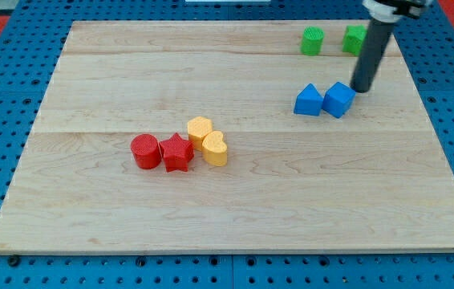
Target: Push the cube slightly to the left
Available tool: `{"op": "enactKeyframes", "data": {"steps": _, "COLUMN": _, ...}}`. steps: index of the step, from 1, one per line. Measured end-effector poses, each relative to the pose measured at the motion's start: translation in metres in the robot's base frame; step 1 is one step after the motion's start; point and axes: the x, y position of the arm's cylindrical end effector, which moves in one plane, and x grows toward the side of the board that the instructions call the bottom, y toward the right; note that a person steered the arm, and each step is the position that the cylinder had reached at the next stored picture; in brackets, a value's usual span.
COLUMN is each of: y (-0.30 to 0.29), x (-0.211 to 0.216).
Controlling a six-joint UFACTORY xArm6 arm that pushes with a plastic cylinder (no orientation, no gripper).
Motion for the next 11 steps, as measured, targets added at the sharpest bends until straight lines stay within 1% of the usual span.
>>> {"op": "enactKeyframes", "data": {"steps": 1, "y": 0.017, "x": 0.022}}
{"op": "enactKeyframes", "data": {"steps": 2, "y": -0.066, "x": 0.028}}
{"op": "enactKeyframes", "data": {"steps": 3, "y": -0.175, "x": 0.026}}
{"op": "enactKeyframes", "data": {"steps": 4, "y": -0.163, "x": 0.023}}
{"op": "enactKeyframes", "data": {"steps": 5, "y": -0.063, "x": 0.023}}
{"op": "enactKeyframes", "data": {"steps": 6, "y": -0.046, "x": -0.016}}
{"op": "enactKeyframes", "data": {"steps": 8, "y": -0.255, "x": 0.001}}
{"op": "enactKeyframes", "data": {"steps": 9, "y": -0.278, "x": 0.001}}
{"op": "enactKeyframes", "data": {"steps": 10, "y": -0.192, "x": 0.003}}
{"op": "enactKeyframes", "data": {"steps": 11, "y": -0.191, "x": 0.046}}
